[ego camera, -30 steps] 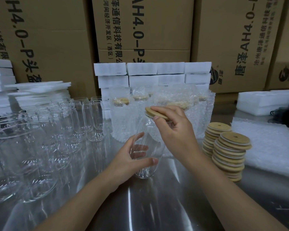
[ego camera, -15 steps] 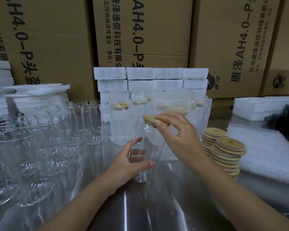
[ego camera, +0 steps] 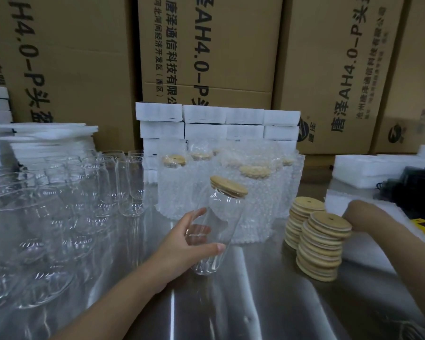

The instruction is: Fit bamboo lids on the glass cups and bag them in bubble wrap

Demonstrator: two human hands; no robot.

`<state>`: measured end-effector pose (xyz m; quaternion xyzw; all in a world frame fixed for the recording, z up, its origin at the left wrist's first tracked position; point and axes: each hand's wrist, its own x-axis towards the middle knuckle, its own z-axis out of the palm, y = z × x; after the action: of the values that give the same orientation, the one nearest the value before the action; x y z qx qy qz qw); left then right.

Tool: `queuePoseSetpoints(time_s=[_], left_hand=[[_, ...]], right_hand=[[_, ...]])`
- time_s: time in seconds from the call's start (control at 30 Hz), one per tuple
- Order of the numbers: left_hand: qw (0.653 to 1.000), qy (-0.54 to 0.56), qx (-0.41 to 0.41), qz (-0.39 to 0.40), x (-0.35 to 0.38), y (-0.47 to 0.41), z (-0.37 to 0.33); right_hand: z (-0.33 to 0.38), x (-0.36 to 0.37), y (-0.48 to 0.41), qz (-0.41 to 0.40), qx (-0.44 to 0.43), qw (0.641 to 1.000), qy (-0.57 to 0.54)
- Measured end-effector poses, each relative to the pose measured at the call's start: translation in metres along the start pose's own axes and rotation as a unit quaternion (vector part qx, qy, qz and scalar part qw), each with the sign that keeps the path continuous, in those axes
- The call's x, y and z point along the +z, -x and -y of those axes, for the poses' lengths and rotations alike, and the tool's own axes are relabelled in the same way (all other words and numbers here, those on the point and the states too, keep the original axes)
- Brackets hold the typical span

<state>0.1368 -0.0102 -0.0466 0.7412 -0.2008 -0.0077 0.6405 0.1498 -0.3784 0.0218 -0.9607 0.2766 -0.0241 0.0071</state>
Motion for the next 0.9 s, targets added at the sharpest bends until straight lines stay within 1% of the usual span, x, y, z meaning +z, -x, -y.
queuePoseSetpoints(time_s=[0.03,0.1,0.2,0.27,0.33,0.37,0.43,0.47,0.5,0.53,0.57,0.6,0.63,0.67,0.7,0.77,0.83,0.9], left_hand=[[1.0,0.002,0.0,0.001,0.0,0.0,0.0],[1.0,0.004,0.0,0.005,0.001,0.001,-0.001],[1.0,0.004,0.003,0.009,0.001,0.002,-0.002],[1.0,0.004,0.007,0.003,0.002,0.002,-0.003],[1.0,0.006,0.02,-0.01,0.003,0.003,-0.004],[0.999,0.009,0.028,-0.019,0.003,0.003,-0.005],[0.997,0.028,0.048,-0.045,0.003,0.002,-0.008],[0.996,0.042,0.058,-0.061,0.004,0.002,-0.009],[0.993,0.054,0.067,-0.078,0.003,0.001,-0.01],[0.991,0.064,0.075,-0.096,0.003,0.001,-0.01],[0.987,0.071,0.084,-0.114,0.001,0.0,-0.01],[0.984,0.076,0.092,-0.132,0.0,0.0,-0.01],[0.981,0.078,0.1,-0.149,-0.002,0.0,-0.011],[0.977,0.078,0.107,-0.166,-0.003,0.0,-0.011],[0.973,0.083,0.114,-0.182,-0.005,-0.001,-0.012],[0.963,0.101,0.124,-0.216,-0.007,-0.001,-0.014],[0.954,0.108,0.137,-0.245,-0.008,-0.001,-0.016],[0.947,0.097,0.15,-0.266,-0.009,-0.001,-0.017]], right_hand=[[-0.001,0.005,-0.001,0.002,0.004,1.0,0.001],[0.0,0.006,0.001,-0.02,0.028,0.999,-0.026],[0.001,-0.007,0.006,-0.056,0.069,0.991,-0.095],[0.001,-0.021,0.013,-0.12,0.079,0.979,-0.143],[0.005,-0.041,0.025,-0.209,0.082,0.96,-0.166],[0.009,-0.051,0.031,-0.265,0.063,0.947,-0.169],[0.022,-0.068,0.048,-0.376,-0.028,0.909,-0.176],[0.032,-0.074,0.06,-0.415,-0.085,0.885,-0.192],[0.042,-0.079,0.072,-0.43,-0.137,0.864,-0.223],[0.053,-0.082,0.084,-0.417,-0.18,0.849,-0.27],[0.065,-0.084,0.096,-0.379,-0.214,0.839,-0.327],[0.076,-0.083,0.107,-0.314,-0.243,0.832,-0.388],[0.087,-0.081,0.117,-0.231,-0.267,0.829,-0.434],[0.096,-0.076,0.124,-0.145,-0.287,0.836,-0.446],[0.106,-0.067,0.13,-0.069,-0.304,0.847,-0.431],[0.124,-0.044,0.136,0.038,-0.323,0.867,-0.378],[0.143,-0.014,0.139,0.091,-0.326,0.872,-0.352],[0.161,0.015,0.14,0.105,-0.323,0.87,-0.359]])
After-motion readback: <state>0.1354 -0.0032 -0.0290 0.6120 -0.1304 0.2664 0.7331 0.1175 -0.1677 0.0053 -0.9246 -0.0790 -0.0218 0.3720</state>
